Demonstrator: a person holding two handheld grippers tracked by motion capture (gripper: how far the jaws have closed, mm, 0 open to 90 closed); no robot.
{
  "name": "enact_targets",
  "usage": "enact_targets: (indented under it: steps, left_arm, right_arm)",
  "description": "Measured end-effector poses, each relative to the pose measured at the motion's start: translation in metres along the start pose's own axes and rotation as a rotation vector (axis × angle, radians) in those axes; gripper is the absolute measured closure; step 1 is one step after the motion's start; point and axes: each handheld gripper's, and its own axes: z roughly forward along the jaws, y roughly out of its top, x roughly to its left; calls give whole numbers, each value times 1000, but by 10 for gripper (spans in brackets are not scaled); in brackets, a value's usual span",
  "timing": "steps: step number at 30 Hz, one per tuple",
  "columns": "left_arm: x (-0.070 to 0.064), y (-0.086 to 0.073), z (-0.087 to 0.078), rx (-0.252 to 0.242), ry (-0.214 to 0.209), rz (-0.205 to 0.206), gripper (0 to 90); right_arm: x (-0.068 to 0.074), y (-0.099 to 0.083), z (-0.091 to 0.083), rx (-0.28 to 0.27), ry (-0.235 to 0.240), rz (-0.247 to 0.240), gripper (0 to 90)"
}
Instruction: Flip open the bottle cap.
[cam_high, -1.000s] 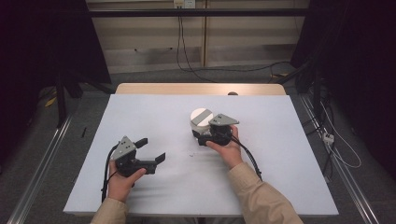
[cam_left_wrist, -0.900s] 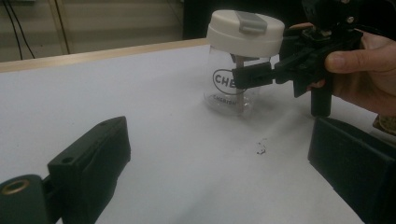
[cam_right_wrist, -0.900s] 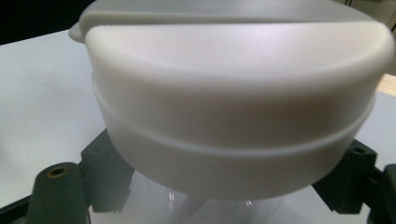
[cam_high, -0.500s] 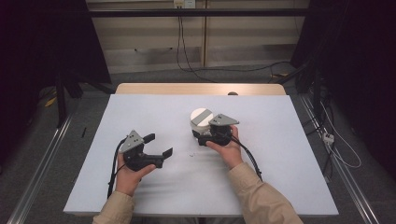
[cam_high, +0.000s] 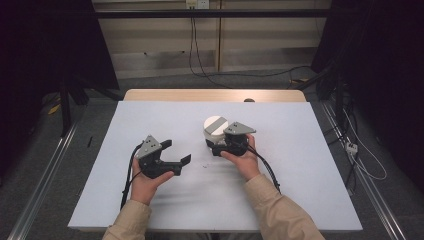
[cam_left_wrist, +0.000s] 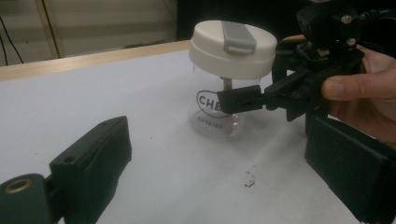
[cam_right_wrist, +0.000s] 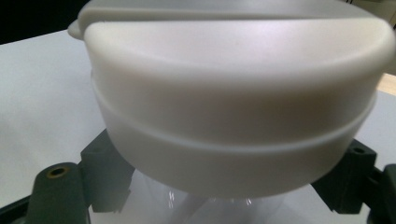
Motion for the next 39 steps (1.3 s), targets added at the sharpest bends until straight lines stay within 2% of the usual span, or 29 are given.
enact_targets:
  steps: [4,5,8,12,16,23,31,39]
  left_arm:
    - [-1,3,3,8,-1,12,193]
    - [0,4,4,8,-6,16,256]
    - [-1,6,8,15,-4,29,369]
    - [-1,9,13,15,9,40,449]
    - [-2,12,19,40,-19,39,494]
    - [-4,16,28,81,-13,61,531]
    - [-4,19,39,104,-46,29,683]
    - [-4,24,45,118,-63,28,805]
  right_arm:
    - [0,0,0,1,1,0,188]
    - [0,0,0,1,0,0,188]
    - [0,0,0,2,0,0,188]
    - [0,0,0,2,0,0,188]
    - [0,0,0,2,1,1,188]
    - [0,0,0,3,3,1,188]
    - [0,-1,0,3,5,1,188]
    - [-1,-1,0,3,5,3,188]
